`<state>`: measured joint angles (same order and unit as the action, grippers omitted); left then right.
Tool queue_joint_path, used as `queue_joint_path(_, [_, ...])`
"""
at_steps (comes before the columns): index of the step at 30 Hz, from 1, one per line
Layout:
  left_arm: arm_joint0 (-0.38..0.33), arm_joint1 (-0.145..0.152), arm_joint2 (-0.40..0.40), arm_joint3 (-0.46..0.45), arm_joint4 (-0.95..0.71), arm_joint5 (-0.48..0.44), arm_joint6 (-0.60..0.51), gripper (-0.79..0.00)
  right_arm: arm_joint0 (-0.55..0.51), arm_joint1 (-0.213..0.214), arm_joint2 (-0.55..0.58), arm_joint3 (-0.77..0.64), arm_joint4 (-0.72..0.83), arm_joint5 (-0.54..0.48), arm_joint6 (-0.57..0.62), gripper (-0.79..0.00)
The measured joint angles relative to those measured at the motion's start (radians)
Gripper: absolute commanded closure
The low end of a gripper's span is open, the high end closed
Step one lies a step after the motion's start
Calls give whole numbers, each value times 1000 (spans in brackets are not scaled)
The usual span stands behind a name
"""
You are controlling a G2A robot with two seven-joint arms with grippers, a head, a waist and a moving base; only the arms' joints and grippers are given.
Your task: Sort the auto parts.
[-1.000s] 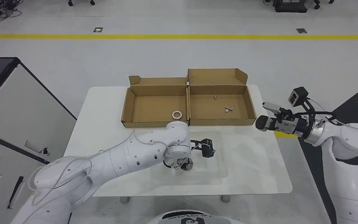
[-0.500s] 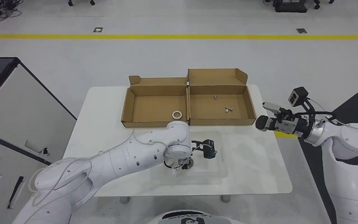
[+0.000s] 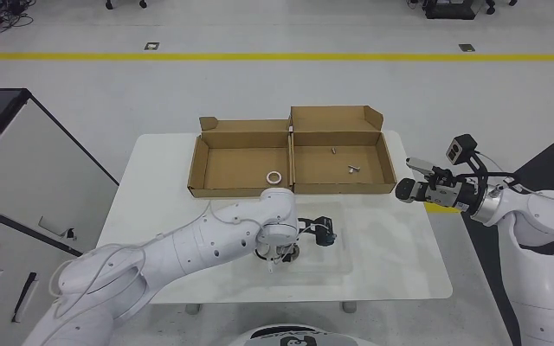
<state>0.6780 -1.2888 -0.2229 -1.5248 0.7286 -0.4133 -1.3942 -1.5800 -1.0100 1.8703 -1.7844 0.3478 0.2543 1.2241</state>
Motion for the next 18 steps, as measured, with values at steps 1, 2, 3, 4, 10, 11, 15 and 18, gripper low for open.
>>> queue_joint_path(1, [-1, -1, -1, 0, 0, 0, -1, -397, 0, 0, 0, 0, 0, 0, 0, -785])
queue_joint_path(2, [-1, -2, -2, 1, 0, -1, -2, -400, 0, 0, 0, 0, 0, 0, 0, -785])
queue_joint_path(3, [-1, -3, -4, 3, 0, -2, -3, -400, 0, 0, 0, 0, 0, 0, 0, -785])
queue_joint_path(4, [-1, -4, -4, 5, 0, -3, -4, -394, 0, 0, 0, 0, 0, 0, 0, -785])
queue_joint_path(10, [0, -12, 1, 21, -2, -11, -1, -357, 0, 0, 0, 0, 0, 0, 0, -785])
queue_joint_path(11, [0, -14, 3, 25, -3, -12, 0, -345, 0, 0, 0, 0, 0, 0, 0, -785])
queue_joint_path(15, [-5, -20, 10, 36, -8, -13, 0, 0, 0, 0, 0, 0, 0, 0, 0, -785])
queue_joint_path(18, [-9, -23, 14, 41, -8, -9, -3, 0, 0, 0, 0, 0, 0, 0, 0, -785])
